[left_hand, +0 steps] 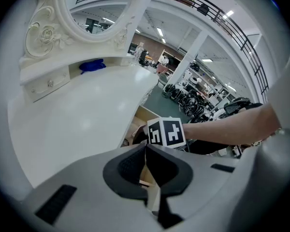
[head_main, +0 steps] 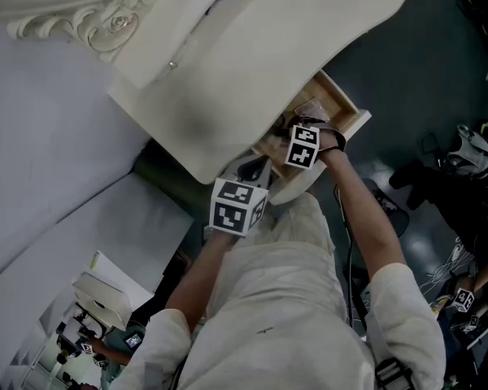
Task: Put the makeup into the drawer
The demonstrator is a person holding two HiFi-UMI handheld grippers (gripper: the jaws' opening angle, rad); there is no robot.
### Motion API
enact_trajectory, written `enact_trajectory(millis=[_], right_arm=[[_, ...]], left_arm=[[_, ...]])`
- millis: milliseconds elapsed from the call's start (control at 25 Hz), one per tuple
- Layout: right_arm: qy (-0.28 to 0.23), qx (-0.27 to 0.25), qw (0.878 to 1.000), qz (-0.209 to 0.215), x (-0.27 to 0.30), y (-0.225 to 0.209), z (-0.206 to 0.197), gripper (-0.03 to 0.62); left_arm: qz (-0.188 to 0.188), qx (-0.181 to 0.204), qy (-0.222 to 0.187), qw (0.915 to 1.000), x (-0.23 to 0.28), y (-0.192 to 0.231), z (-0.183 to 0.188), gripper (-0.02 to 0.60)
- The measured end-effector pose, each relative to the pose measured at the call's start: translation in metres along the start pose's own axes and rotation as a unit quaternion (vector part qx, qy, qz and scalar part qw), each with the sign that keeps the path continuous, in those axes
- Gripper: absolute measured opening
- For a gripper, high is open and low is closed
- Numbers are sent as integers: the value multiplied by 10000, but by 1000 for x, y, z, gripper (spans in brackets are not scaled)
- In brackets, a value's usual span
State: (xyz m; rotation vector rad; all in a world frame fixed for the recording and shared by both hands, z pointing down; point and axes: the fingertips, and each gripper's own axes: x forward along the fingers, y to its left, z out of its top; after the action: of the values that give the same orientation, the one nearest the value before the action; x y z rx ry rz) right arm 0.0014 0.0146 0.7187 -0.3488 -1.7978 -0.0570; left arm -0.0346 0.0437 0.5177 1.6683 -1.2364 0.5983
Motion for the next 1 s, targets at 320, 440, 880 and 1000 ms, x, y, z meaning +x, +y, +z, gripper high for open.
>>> enact_trajectory(millis=[320, 440, 880, 1000], right_arm=[[-403, 331, 9977, -429, -39, -8, 4, 87], [-645, 732, 9933, -622, -68, -10, 5, 58], [-2328, 2380, 9344, -1267, -202, 10, 33, 12], [-2807, 2645, 9082, -1625, -240, 21, 40, 12]], left_arm=[[-14, 114, -123, 9999, -7, -1, 7, 11], [-59, 215, -211, 9995, -12, -5, 13, 11], [-344, 763, -600, 9947, -46, -34, 38, 11], [-443, 909, -704, 9924, -57, -46, 40, 11]])
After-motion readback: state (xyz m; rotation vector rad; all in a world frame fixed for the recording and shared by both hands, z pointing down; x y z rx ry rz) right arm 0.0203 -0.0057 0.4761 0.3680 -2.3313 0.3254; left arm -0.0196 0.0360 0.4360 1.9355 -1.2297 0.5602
